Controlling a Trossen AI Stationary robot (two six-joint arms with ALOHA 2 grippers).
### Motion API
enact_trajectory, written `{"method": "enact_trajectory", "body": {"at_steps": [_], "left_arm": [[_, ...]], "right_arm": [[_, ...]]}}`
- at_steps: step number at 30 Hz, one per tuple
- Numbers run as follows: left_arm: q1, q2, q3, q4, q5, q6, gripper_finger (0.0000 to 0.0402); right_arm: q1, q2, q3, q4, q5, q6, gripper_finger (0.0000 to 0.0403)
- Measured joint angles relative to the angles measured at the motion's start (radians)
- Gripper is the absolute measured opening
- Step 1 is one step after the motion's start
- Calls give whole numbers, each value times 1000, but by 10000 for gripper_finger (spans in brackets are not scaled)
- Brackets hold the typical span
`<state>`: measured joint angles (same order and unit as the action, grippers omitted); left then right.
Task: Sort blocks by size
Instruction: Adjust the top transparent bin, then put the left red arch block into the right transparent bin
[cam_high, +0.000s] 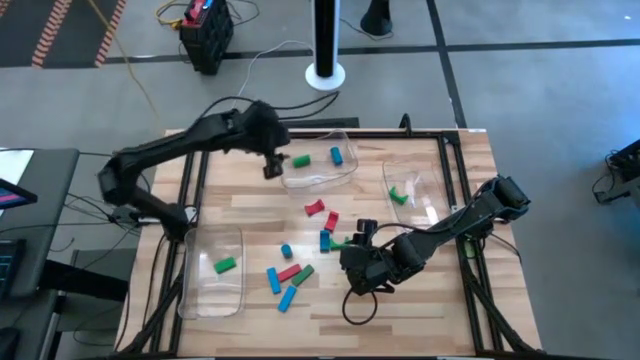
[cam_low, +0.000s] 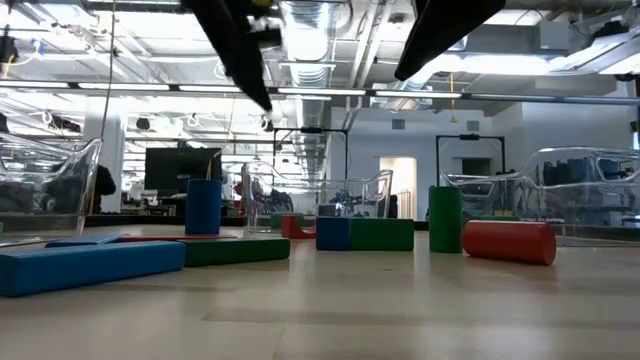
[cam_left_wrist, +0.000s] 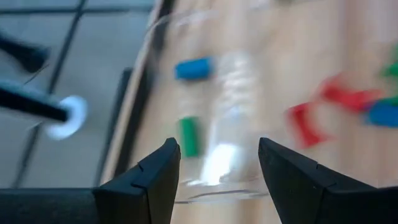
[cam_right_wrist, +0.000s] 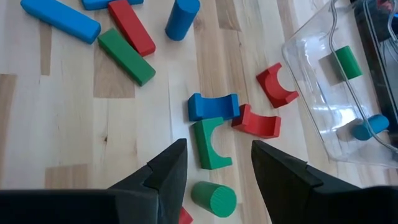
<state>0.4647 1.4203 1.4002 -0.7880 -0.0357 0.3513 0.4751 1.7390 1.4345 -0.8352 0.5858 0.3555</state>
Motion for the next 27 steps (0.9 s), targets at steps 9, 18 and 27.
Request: {"method": "enact_trajectory", "body": {"at_steps": [9,18,27], "left_arm": [[-249,-153,0,-176,128,-114,212],[-539,-160,0,-217,63,-217,212],[-697,-161,-67,-159,-35,-285,212]], "right_arm": [[1,0,0,-10,0,4,207],[1,0,0,-10,0,4,207],[1,0,0,-10,0,5,207]]}}
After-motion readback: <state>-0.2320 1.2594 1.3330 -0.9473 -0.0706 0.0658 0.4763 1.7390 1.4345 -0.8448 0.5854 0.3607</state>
